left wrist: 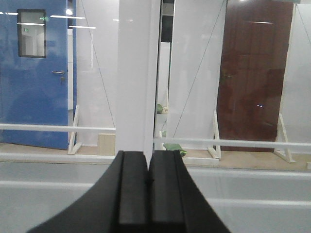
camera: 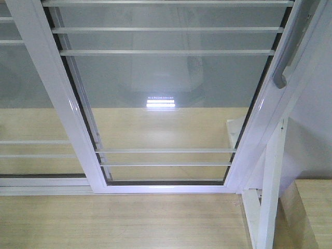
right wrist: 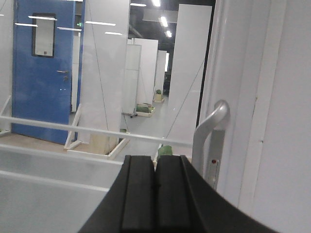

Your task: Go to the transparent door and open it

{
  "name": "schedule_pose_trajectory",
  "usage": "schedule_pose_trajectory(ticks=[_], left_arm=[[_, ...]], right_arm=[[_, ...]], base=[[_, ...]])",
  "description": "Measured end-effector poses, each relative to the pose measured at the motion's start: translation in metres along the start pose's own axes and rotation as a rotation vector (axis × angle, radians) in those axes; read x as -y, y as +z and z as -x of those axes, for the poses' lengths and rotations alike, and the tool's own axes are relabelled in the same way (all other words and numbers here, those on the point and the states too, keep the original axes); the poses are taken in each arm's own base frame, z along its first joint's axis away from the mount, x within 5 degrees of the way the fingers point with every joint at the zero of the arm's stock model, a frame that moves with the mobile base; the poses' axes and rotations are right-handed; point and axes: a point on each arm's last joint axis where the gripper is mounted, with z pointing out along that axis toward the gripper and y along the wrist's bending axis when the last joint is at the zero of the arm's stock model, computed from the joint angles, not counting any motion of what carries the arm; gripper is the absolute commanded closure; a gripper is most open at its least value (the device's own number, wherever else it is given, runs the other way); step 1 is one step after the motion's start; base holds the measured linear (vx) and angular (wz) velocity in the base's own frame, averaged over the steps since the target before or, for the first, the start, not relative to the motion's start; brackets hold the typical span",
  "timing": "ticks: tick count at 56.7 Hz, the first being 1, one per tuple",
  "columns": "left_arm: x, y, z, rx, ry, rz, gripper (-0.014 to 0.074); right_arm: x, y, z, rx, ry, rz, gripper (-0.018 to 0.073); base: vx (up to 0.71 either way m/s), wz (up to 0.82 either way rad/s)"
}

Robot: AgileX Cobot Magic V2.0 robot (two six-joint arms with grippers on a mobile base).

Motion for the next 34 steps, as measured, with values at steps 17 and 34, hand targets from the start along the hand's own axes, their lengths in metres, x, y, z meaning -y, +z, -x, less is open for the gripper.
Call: schedule_pose_trajectory(ticks=[17,34], left_arm=[[0.003,0.095,0.05,-0.067,-0.003,0.004,0.0594],[0.003,0.108,0.047,-0.095,-0.009,0.004,0.0562]], right_arm=[[0.006,0.08,0.05,-0.065,-0.02,0.009,0.0564],[0.005,0.092,0.046,-0.098,0.024,0.012,0.0526]], base=[[0.0,0.0],[0.0,0.0]])
